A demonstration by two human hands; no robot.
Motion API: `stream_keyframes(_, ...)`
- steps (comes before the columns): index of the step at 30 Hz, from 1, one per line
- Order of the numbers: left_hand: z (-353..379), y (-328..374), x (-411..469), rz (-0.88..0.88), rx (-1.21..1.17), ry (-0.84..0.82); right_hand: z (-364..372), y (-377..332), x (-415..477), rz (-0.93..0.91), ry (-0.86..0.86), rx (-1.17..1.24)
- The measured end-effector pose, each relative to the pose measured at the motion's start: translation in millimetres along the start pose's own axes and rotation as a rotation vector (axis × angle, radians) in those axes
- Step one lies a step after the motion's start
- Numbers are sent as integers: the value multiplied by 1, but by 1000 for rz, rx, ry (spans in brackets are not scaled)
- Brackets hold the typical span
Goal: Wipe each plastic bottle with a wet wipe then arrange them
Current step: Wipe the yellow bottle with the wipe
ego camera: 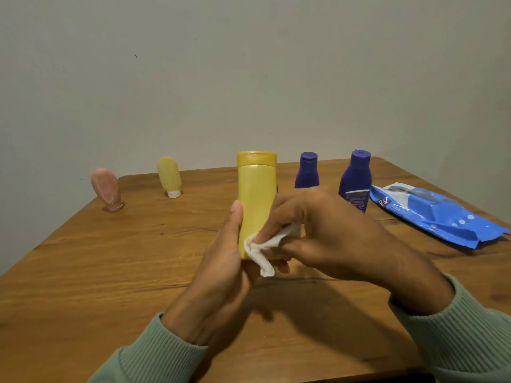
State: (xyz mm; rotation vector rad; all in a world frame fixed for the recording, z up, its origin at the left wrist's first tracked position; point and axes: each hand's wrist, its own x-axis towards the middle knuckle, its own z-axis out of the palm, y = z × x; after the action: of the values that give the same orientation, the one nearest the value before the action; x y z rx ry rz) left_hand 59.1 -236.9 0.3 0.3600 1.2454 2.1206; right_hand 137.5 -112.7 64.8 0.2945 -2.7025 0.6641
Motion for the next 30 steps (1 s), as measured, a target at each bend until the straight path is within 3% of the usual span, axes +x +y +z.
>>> stream_keyframes(4,-2,-1,0,-14,20,-37,-8,4,-1,-16,-77,35)
stream_keyframes(6,-4,-1,2,39,66,-110,-7,10,1,10,62,46)
stream_keyframes(10,-2,-3,2,35,130,-197,-3,24,5,49,501,32)
stream_keyframes(12,-1,-4,2,30,126,-206,0,24,5,60,542,15)
stream_keyframes(18,-3,0,2,11,-12,-66,5,2,2,27,114,-18)
stream_keyframes(24,-5,0,4,-32,-105,-25,2,-5,-2,-9,-119,-25)
stream_keyframes(27,-4,-1,4,22,-129,-54,0,0,-2,-9,-129,37)
stream_keyframes(30,-1,3,3,45,-98,-43,-1,5,0,32,-9,114)
